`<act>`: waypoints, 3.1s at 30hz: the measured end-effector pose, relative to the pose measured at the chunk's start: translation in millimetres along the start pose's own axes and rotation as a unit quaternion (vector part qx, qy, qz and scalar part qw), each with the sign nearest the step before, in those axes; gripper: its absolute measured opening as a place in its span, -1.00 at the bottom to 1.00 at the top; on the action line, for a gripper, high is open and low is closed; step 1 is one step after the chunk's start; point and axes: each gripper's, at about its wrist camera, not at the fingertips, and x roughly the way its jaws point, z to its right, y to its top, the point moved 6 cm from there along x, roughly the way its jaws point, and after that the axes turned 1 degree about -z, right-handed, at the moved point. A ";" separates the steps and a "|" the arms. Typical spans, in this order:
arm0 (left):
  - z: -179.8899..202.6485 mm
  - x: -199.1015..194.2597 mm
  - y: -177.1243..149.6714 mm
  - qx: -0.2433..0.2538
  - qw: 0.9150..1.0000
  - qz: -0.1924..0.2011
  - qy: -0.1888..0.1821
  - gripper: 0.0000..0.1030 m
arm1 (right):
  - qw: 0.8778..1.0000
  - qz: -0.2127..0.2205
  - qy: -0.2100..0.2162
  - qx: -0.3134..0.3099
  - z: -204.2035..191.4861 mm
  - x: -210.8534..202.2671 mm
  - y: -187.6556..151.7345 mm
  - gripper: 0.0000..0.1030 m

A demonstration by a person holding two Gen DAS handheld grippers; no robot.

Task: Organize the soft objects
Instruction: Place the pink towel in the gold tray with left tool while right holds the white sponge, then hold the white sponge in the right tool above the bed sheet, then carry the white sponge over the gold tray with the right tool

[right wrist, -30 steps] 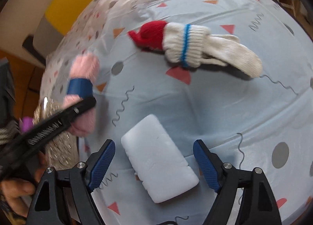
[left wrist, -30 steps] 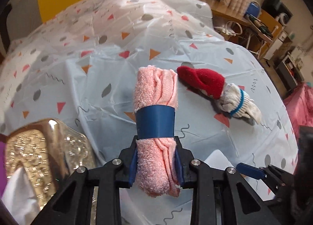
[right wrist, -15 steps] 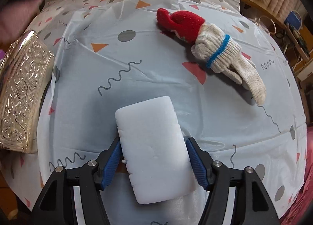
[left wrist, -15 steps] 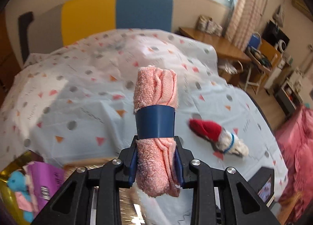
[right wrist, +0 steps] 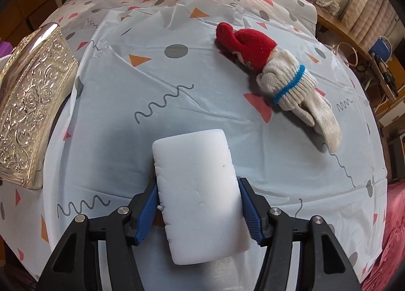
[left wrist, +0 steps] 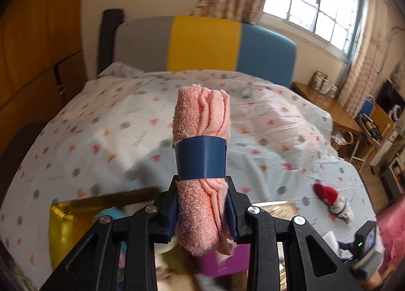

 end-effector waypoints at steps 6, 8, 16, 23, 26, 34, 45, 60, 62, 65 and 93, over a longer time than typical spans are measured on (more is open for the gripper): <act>-102.9 -9.8 -61.5 -0.079 0.996 -0.027 0.036 -0.38 | 1.000 -0.004 0.008 0.019 2.7 -0.8 2.8 0.22; -131.0 -16.6 -81.4 -0.106 0.993 -0.032 0.047 -0.38 | 1.000 -0.001 0.005 0.014 1.9 -1.0 3.4 0.22; -183.3 -31.9 -157.4 -0.178 0.980 -0.063 0.060 -0.37 | 1.000 0.008 -0.005 -0.003 0.8 -3.1 3.1 0.19; -171.7 -5.1 -190.6 -0.192 0.974 -0.107 0.046 -0.31 | 1.000 0.012 -0.011 -0.007 -1.2 -2.1 2.9 0.19; -167.8 6.5 -200.3 -0.206 0.969 -0.128 0.042 0.04 | 1.000 0.012 -0.012 -0.008 -2.0 -4.2 1.4 0.19; -159.4 -1.5 -210.4 -0.172 0.975 -0.104 0.099 0.29 | 1.000 0.009 -0.006 -0.001 -0.4 -4.7 0.9 0.19; -147.2 -41.1 -191.1 -0.099 0.977 -0.009 0.189 0.80 | 1.000 0.012 -0.012 0.000 0.6 -3.8 3.6 0.18; -115.8 -56.5 -193.3 -0.058 0.986 -0.002 0.158 1.00 | 0.999 0.008 0.007 0.044 7.1 -3.0 7.0 0.14; -115.2 -56.3 -195.5 -0.059 0.986 -0.003 0.154 1.00 | 0.999 0.004 0.010 0.048 7.8 -3.1 7.1 0.14; -116.4 -57.9 -195.1 -0.062 0.986 0.000 0.152 1.00 | 0.999 -0.005 0.011 0.043 5.3 -4.0 7.8 0.14; -158.9 -73.6 -197.1 -0.113 0.977 0.022 0.178 1.00 | 0.930 0.224 0.241 -0.165 -233.3 -249.8 65.5 0.12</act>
